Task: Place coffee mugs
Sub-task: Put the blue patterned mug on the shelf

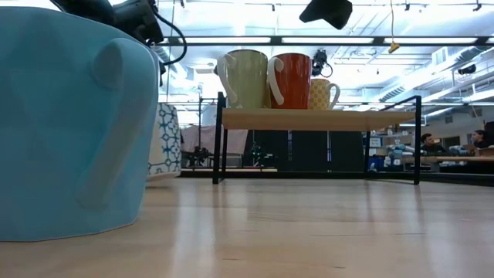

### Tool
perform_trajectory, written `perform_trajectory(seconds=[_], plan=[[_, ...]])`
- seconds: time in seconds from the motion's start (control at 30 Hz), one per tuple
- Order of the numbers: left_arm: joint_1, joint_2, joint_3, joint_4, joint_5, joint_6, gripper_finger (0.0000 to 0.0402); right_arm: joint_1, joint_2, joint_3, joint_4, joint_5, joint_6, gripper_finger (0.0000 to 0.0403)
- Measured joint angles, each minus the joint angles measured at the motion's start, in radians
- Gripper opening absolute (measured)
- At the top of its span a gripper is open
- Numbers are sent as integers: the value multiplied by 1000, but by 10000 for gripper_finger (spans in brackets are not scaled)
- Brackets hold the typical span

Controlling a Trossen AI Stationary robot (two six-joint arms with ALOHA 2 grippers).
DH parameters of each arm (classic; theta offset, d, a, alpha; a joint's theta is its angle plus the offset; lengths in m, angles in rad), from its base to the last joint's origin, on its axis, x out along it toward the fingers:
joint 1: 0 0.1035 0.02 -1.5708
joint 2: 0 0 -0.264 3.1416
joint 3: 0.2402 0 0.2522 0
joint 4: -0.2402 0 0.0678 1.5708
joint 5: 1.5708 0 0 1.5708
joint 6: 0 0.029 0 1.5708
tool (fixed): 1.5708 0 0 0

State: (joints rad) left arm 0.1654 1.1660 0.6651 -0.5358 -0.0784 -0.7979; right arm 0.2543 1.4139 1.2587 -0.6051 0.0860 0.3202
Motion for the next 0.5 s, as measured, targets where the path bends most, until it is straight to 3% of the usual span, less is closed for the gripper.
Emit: perform_trajectory(seconds=[0.5], plan=[[-1, 0, 0, 0, -14, -381, 35, 0, 0, 0, 36, 3, 0, 201]])
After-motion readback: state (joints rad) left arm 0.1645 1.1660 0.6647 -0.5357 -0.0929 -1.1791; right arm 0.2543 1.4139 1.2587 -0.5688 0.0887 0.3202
